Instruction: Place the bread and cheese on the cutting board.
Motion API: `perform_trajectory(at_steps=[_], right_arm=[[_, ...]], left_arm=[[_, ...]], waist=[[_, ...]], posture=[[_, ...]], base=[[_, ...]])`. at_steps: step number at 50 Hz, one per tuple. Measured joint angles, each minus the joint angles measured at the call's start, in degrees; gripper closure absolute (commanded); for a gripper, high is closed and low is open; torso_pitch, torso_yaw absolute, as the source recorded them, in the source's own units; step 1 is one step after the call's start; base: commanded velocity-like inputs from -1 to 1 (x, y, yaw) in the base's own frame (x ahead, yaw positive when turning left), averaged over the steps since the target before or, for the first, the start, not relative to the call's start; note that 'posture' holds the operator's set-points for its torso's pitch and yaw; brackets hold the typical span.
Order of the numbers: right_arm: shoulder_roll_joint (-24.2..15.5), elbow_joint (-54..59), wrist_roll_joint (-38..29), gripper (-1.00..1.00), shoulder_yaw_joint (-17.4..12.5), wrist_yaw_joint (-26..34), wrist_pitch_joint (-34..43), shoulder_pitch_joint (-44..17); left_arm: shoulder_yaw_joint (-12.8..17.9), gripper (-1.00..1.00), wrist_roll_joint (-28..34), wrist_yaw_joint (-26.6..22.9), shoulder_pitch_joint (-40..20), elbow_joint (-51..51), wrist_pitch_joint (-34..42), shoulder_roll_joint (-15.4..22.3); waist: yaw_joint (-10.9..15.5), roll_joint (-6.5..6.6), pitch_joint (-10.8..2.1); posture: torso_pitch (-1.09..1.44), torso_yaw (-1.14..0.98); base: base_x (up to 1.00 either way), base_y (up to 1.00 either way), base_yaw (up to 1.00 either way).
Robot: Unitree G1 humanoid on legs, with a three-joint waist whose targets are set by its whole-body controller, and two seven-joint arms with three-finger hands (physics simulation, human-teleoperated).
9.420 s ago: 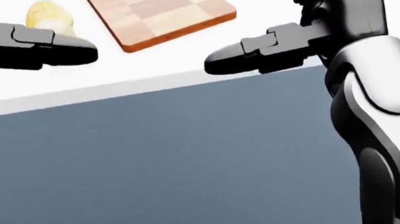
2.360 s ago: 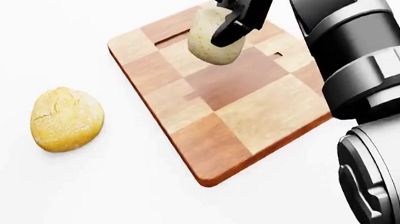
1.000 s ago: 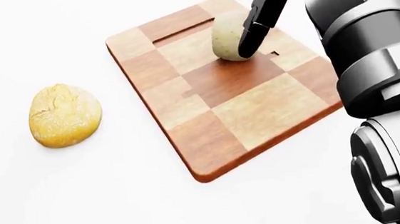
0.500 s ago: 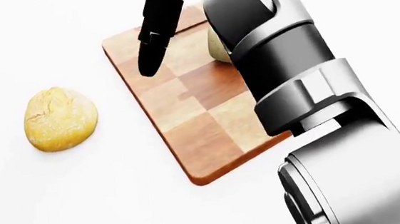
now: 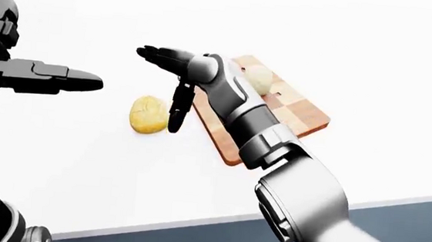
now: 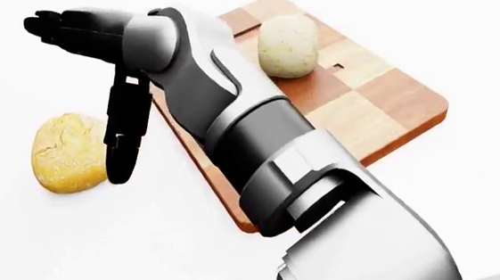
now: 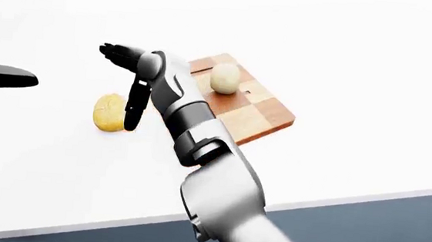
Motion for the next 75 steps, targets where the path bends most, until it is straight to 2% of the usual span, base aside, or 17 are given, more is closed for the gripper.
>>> perform_trajectory(at_steps=[11, 28, 46, 57, 62, 64, 65, 68, 75], right_arm=[[2.12, 3.39, -1.47, -1.00, -0.08, -2.35, -1.80, 1.94], [5.26, 4.79, -1.73, -0.97, 0.37, -3.14, -2.41, 4.55], [5.24, 5.29, -2.30, -0.44, 0.12, -4.40, -3.15, 4.48], [5.40, 2.93, -4.80, -0.39, 1.77, -4.62, -4.99, 5.75], [5.07, -0.04, -9.51, -0.30, 4.49, -5.15, -9.33, 7.93], [5.55, -1.46, -12.24, -0.22, 5.02, -5.13, -11.11, 8.89], [5.83, -1.57, -13.48, -0.11, 5.08, -5.33, -11.92, 9.03], [6.05, -0.68, -16.41, 0.07, 4.72, -6.82, -14.02, 8.53], [5.79, -0.42, -19.22, 0.38, 3.19, -9.27, -15.15, 8.12]], left_arm=[[1.21, -1.00, -1.70, 0.48, 1.27, -1.55, 0.93, 0.59], [1.26, -1.00, -2.94, 1.29, 2.47, -1.63, 0.38, 0.51], [1.41, -1.00, -3.65, 1.67, 2.81, -1.14, -0.06, 0.81], [1.98, -1.00, -3.91, 1.72, 2.96, -1.25, -0.10, 1.29], [2.44, -1.00, -4.02, 1.77, 3.25, -1.10, -0.05, 1.47], [2.47, -1.00, -4.02, 1.91, 3.25, -1.17, 0.13, 1.42], [2.48, -1.00, -4.08, 1.94, 3.21, -1.31, 0.22, 1.45], [2.67, -1.00, -4.54, 1.73, 2.91, -1.98, 0.56, 1.97], [3.20, -1.00, -4.75, 1.98, 3.12, -2.05, 0.88, 2.27]], waist=[[-0.17, 0.37, -0.20], [-0.04, 0.55, -0.38], [-0.07, 0.63, -0.52], [-0.10, 0.81, -0.74], [-0.13, 1.01, -1.09], [-0.23, 1.13, -1.33], [-0.26, 1.20, -1.41], [-0.19, 1.37, -1.33], [0.07, 1.23, -0.90]], posture=[[0.00, 0.00], [0.00, 0.00], [0.00, 0.00], [0.00, 0.00], [0.00, 0.00], [0.00, 0.00], [0.00, 0.00], [0.00, 0.00], [0.00, 0.00]], base=[[0.00, 0.00, 0.00], [0.00, 0.00, 0.00], [0.00, 0.00, 0.00], [0.00, 0.00, 0.00], [0.00, 0.00, 0.00], [0.00, 0.00, 0.00], [0.00, 0.00, 0.00], [0.00, 0.00, 0.00], [0.00, 0.00, 0.00]])
